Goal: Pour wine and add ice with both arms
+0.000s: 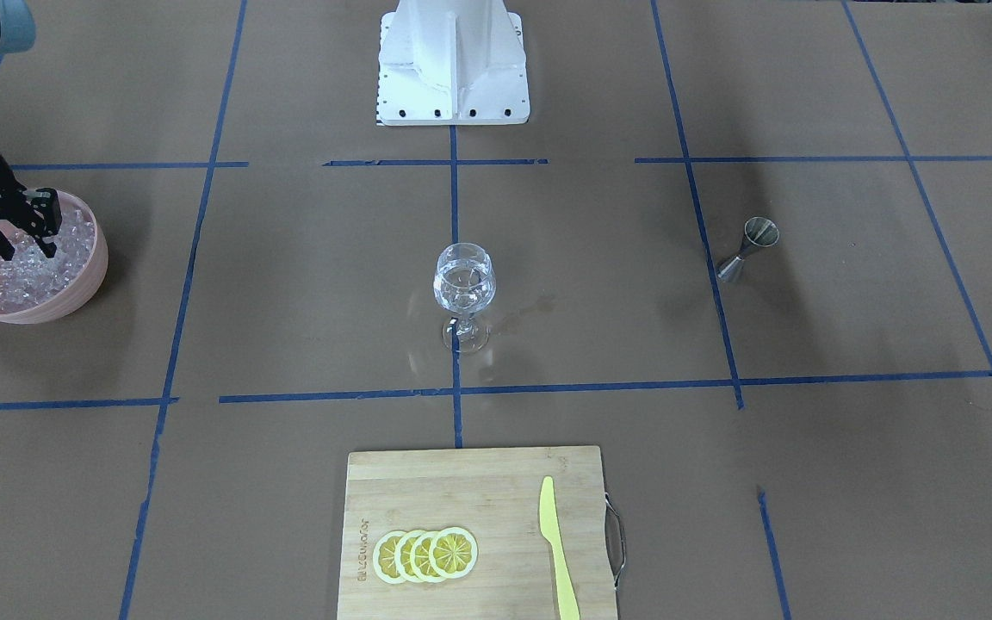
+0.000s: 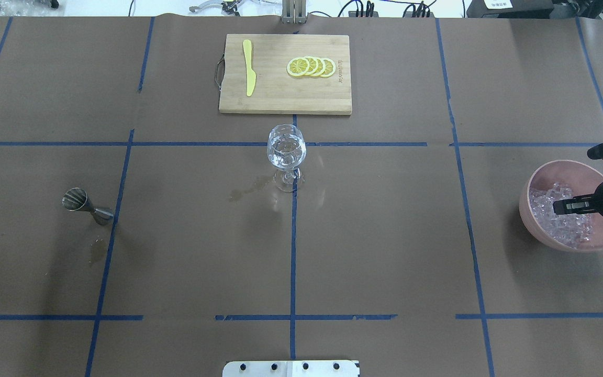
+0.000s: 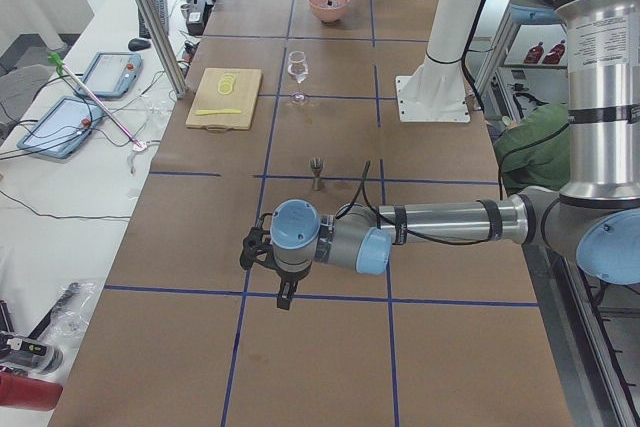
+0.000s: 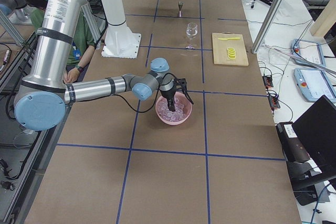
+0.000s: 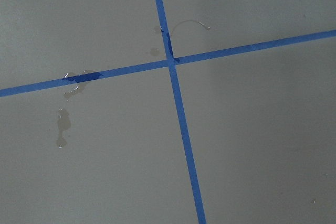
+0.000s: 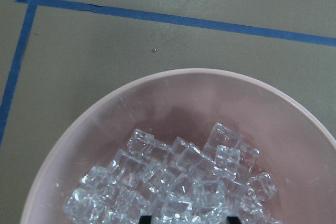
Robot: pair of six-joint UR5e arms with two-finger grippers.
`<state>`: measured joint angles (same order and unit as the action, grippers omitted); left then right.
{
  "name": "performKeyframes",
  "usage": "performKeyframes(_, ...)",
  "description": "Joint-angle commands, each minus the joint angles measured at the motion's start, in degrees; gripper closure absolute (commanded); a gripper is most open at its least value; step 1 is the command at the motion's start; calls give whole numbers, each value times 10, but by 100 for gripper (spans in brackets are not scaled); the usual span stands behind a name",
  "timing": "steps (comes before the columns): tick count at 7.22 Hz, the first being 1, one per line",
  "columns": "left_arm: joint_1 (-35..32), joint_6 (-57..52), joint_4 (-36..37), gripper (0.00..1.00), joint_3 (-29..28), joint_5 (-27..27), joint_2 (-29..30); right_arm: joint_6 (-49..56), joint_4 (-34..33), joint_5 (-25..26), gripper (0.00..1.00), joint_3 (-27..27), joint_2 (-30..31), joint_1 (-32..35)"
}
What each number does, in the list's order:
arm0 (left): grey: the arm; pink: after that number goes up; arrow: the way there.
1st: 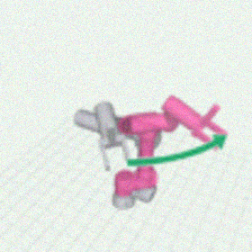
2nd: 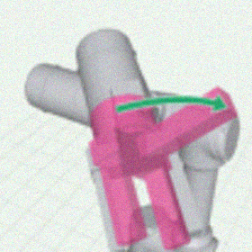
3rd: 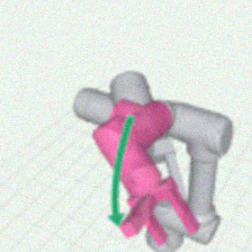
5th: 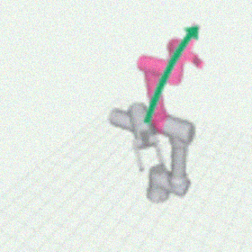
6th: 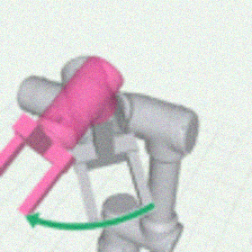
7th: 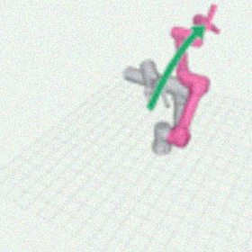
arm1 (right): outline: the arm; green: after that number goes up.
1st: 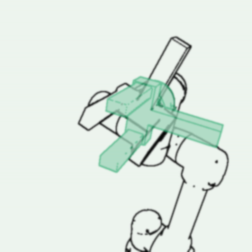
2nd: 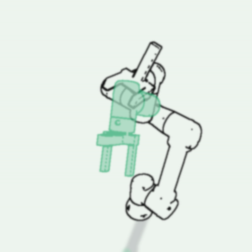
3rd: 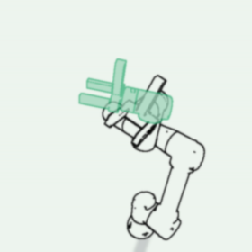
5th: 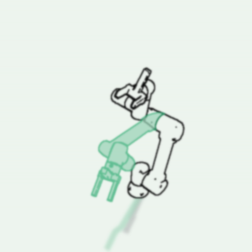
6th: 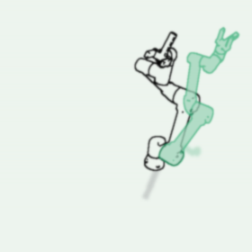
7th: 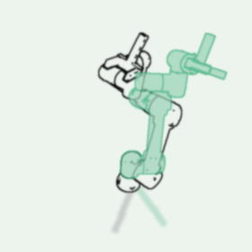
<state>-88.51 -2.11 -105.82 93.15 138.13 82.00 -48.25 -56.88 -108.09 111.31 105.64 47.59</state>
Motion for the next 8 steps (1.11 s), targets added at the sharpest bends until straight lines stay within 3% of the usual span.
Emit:
performKeyframes(1, 0, 0, 0, 0, -1, -1, 0, 0, 0, 1, 48, -1, -3, -3)
performKeyframes(2, 0, 0, 0, 0, -1, -1, 0, 0, 0, 1, 49, -1, -3, -4)
performKeyframes(3, 0, 0, -3, 0, -1, 0, 0, 0, 0, 1, 57, -2, -3, -4)
performKeyframes(4, 0, 0, -3, 0, -1, 0, 0, 1, -1, 1, 83, -2, -3, -4)
performKeyframes(5, 0, 0, -3, 0, -1, 0, 0, 1, -1, 1, 100, -1, -1, -4)
performKeyframes(6, 0, 0, -3, 0, 0, -1, 0, 2, -1, 0, 100, 6, 0, -2)
performKeyframes(8, 0, 1, -2, 0, 3, 0, 0, 7, -2, -5, 100, 70, 4, 8)
